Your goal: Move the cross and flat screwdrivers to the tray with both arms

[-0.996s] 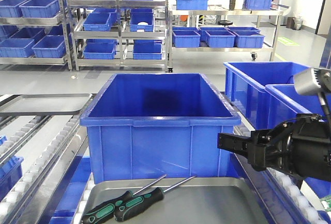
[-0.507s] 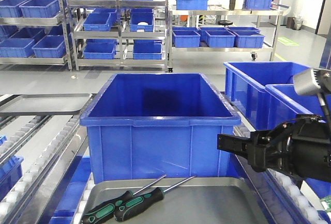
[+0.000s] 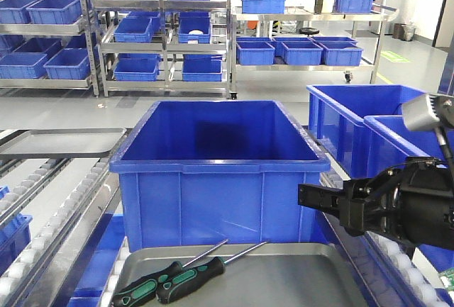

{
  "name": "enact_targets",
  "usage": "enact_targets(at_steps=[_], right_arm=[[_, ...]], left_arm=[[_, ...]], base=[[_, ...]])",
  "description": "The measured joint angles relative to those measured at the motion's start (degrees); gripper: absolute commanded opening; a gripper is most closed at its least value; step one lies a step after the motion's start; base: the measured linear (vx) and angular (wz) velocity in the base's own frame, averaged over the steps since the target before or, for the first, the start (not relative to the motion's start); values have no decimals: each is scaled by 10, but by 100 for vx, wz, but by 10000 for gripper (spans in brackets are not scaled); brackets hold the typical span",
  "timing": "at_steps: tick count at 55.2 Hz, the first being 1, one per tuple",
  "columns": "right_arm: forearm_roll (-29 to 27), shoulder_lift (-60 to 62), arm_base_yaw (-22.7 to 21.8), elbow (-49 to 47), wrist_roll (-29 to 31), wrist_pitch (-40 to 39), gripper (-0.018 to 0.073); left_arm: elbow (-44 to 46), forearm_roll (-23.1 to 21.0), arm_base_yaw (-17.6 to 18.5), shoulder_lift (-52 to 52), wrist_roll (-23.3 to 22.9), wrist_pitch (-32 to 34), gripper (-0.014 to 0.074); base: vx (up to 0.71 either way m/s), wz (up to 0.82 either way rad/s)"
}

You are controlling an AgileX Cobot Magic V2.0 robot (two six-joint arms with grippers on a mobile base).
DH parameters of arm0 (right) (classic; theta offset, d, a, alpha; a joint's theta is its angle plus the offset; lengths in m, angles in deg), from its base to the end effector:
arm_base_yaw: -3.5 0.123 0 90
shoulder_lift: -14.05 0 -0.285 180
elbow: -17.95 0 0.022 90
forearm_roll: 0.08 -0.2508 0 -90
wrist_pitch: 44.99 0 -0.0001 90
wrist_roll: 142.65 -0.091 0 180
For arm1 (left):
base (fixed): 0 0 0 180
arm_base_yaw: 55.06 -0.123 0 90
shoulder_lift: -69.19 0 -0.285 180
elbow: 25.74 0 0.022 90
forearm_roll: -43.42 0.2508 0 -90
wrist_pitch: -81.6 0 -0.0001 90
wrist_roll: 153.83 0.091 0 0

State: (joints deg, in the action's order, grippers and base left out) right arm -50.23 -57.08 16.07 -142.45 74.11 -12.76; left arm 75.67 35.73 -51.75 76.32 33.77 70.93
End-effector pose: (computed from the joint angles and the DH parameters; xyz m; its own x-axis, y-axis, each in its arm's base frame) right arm 0.2216 0.0877 0.3794 -0.4579 0.0381 -0.8882 -0.5042 0.8117 0.2947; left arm 0.0559 -0.0055 0.1890 -0.1094 0.0071 -0.9940 0.0824 0.9966 -0.0020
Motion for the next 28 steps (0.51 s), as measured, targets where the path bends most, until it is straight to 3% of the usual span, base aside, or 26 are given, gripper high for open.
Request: enact_targets(at_steps=[6, 14, 21, 28], right_arm=[[2, 0, 0, 0, 6, 0, 524], [24, 16, 0, 18, -15, -10, 361], [87, 72, 0, 91, -126, -67, 163], [230, 163, 0, 188, -266, -116, -15]], left_arm=[[0, 0, 0, 0, 0, 0, -6], [0, 0, 0, 0, 0, 0, -6], [0, 0, 0, 0, 0, 0, -6], [0, 0, 0, 0, 0, 0, -6]], base=[[0, 0], [0, 0], [0, 0], [0, 0]])
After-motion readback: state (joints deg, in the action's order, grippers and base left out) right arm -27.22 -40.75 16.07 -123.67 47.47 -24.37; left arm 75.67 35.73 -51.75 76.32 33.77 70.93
